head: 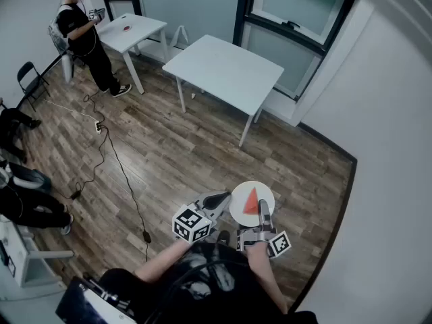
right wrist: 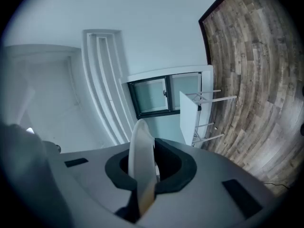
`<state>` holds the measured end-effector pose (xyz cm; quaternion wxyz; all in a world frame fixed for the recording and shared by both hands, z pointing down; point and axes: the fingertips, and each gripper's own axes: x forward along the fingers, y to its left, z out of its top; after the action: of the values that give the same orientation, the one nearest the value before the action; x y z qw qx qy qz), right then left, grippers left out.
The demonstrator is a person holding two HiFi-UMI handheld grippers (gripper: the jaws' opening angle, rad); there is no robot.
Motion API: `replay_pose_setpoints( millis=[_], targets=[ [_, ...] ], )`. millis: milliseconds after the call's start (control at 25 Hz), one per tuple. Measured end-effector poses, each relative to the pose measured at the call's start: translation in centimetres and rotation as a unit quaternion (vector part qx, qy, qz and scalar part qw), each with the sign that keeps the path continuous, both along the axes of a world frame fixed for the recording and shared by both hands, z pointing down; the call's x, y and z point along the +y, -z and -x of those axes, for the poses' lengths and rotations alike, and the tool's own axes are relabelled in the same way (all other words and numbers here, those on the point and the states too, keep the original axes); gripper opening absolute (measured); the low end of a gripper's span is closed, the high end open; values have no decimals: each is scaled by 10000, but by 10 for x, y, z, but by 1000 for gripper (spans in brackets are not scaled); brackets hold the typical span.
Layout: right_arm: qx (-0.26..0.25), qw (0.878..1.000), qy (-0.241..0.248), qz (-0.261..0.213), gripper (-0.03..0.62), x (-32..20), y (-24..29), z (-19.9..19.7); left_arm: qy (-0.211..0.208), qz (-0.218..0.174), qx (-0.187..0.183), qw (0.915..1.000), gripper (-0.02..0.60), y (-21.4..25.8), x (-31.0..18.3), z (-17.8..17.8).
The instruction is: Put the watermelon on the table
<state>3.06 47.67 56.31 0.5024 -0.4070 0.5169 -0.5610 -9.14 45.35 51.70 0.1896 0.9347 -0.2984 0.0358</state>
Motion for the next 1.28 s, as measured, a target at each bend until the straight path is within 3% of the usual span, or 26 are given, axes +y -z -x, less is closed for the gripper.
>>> replay_pose_setpoints(
  millis=[440, 720, 1040, 1280],
  targets=[
    [36, 10000, 53, 21, 29, -3, -1, 19, 74, 37, 72, 9999, 5, -2, -4, 20],
    [-71, 9989, 242, -399, 29, -17, 5, 40, 55, 62, 107, 9999, 5, -5, -12, 37],
    [-120, 9996, 205, -131, 29, -9, -17, 65, -3, 367, 305, 9989, 5, -21, -23, 59],
    [-190, 9993, 319, 48, 29, -45, -29, 60, 37, 476, 380, 9981, 5, -29, -55, 51]
  ],
)
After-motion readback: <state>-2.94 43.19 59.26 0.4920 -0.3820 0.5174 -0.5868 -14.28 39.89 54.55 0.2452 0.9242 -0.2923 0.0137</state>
